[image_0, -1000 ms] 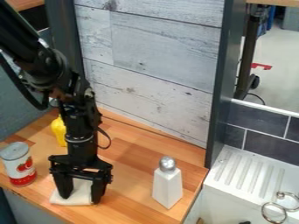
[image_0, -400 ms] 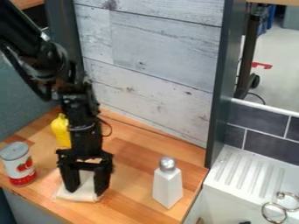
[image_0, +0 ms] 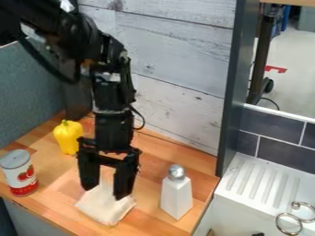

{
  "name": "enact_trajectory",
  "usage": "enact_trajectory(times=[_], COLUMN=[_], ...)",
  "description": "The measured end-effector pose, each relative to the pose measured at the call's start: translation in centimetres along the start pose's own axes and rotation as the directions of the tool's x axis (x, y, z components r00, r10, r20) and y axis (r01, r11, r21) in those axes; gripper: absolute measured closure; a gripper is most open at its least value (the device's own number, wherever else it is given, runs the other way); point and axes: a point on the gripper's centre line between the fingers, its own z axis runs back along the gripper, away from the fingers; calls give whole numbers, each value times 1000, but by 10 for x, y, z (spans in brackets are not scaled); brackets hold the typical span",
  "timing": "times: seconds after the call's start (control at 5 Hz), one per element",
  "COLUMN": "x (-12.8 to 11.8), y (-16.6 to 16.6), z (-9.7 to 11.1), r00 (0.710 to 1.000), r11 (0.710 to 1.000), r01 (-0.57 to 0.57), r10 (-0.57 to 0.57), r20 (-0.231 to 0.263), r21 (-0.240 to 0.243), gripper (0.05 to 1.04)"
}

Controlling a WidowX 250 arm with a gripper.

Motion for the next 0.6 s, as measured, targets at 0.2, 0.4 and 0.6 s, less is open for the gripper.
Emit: enact_trajectory(times=[0.2, 0.4, 0.6], x=[-13, -34, -43], y=[-10, -15, -18], z=[25, 42, 43], r00=[999, 997, 996], r11=[998, 997, 996], r01=[29, 22, 32], r10=[-31, -28, -39], r20=[36, 74, 82], r21=[61, 78, 84], gripper=[83, 83, 83])
